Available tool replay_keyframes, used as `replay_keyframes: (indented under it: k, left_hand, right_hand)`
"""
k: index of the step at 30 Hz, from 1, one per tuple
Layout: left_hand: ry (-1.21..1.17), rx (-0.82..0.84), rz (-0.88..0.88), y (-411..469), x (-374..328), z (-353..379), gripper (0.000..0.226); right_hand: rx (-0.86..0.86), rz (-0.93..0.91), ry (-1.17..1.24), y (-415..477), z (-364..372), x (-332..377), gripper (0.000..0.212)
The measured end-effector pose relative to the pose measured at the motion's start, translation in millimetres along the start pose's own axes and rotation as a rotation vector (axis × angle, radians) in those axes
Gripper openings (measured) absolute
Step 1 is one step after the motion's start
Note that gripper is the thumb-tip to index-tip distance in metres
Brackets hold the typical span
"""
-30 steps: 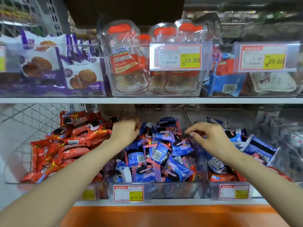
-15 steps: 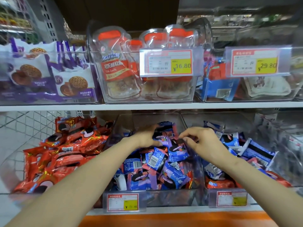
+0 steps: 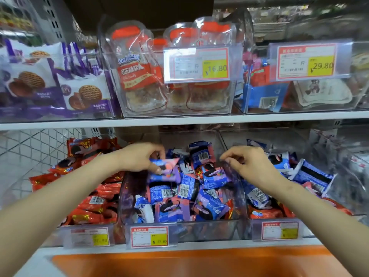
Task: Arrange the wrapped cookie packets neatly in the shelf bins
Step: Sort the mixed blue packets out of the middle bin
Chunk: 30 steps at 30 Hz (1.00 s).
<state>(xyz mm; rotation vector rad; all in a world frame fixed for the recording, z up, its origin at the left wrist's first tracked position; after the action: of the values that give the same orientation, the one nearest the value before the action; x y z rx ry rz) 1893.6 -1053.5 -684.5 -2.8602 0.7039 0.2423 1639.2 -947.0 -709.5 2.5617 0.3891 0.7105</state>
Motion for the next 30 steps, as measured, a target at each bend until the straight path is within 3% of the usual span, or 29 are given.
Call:
replay_keyframes:
  k: [3,4,8,10,13,17,21,23,27,30]
  left_hand:
    - [0.057,0.279,0.02,-9.8,5.1,9.6,0.027]
    - [0.036,0.274,0.017,-7.1,4.0,12.9,0.029]
    - [-0.064,-0.015,0.004,19.1,-15.4,22.5,0.031]
    - [-0.161,-0.048,0.019,30.7,-32.8,30.9,0.031]
    - [-0.327,0.085,0.144,39.7,-62.8,48.4,0.038]
    - [-0.327,0.275,0.246,36.7,-77.5,62.5,0.032]
    - [-0.341,0.425,0.351,21.8,-68.8,62.3,0.026]
    - [-0.388,0.323,0.334,24.1,-65.0,59.4,0.022]
    - [-0.361,-0.133,0.106,48.0,-57.6,54.4,0.015]
    - [-0.123,-0.126,0.02,61.2,-60.9,64.2,0.022]
  right_hand:
    - [0.008,0.0,0.003,0.6,1.4,2.1,0.018]
    - [0.012,0.003,-0.002,0.9,1.8,2.0,0.018]
    - [0.041,0.003,-0.037,1.6,4.4,0.7,0.016]
    - [0.114,-0.022,-0.111,2.6,7.5,-1.2,0.017]
    - [0.169,-0.026,-0.175,4.7,8.1,-5.4,0.019]
    - [0.128,-0.032,-0.152,6.3,4.5,-8.9,0.019]
    - [0.237,-0.097,-0.161,2.5,9.5,-6.6,0.027]
    - [0.259,-0.117,-0.173,0.2,10.3,-7.1,0.026]
    - [0.187,-0.106,-0.117,-3.8,5.2,-8.4,0.02]
    - [0.13,-0.095,-0.107,-7.1,1.2,-7.6,0.016]
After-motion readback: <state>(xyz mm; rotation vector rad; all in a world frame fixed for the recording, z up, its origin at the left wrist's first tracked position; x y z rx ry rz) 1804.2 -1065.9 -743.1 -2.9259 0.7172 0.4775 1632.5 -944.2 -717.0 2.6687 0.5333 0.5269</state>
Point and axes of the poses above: each hand's wrist, its own y-axis towards the middle knuckle, its own z-axis out of the palm, x = y × z, the point moved 2 cm from there along y, towards the middle knuckle, and after that the axes turned 11 degrees about -z, right-handed, at the moved point
